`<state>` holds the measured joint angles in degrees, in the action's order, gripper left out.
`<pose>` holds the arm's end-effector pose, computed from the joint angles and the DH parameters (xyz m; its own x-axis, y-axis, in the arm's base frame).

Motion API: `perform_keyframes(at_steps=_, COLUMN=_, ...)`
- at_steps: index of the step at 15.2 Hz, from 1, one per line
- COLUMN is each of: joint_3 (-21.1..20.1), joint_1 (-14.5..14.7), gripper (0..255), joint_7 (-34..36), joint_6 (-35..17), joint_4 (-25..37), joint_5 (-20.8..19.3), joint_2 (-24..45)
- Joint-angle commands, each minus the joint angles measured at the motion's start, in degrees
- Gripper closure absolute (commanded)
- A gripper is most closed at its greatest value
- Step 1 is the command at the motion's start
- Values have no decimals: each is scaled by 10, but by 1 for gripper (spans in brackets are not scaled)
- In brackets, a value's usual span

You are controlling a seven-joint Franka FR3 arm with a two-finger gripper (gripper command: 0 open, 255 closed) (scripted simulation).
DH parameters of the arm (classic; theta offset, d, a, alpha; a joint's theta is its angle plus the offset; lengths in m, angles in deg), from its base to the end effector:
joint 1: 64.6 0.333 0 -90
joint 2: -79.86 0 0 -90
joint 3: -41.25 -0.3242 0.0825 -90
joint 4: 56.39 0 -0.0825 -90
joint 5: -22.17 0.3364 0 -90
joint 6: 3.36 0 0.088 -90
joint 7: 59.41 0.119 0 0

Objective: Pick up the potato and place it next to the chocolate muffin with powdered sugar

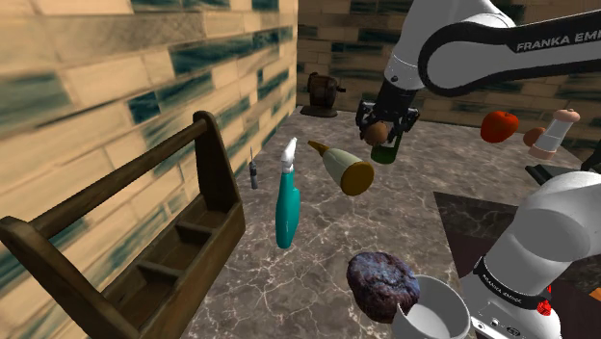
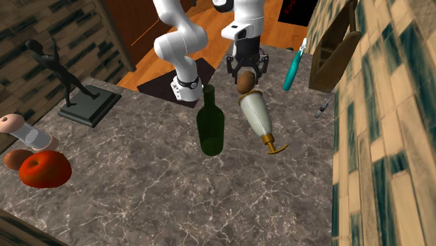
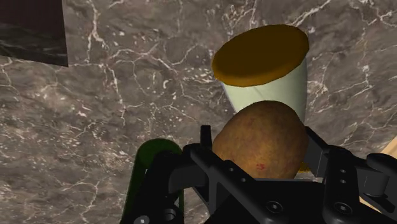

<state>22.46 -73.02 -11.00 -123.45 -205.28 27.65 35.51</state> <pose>0.2950 0.0747 0.5129 0.6887 -0.6758 0.2628 -0.6790 -0.7282 -0.0931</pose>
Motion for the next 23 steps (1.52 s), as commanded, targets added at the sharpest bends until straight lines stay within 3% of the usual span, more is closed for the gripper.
perform_keyframes(at_steps=1, joint_3=-7, joint_1=19, gripper=255, joint_7=13, joint_6=25, joint_4=-21, joint_5=12, joint_2=-45)
perform_keyframes(at_steps=9, joint_3=-58, joint_1=105, gripper=255, joint_7=90, joint_6=134, joint_4=-69, joint_5=67, joint_2=-196)
perform_keyframes(at_steps=23, joint_3=-100, joint_1=131, gripper=255, joint_7=106, joint_6=33, joint_4=-172, joint_5=105, joint_2=-193)
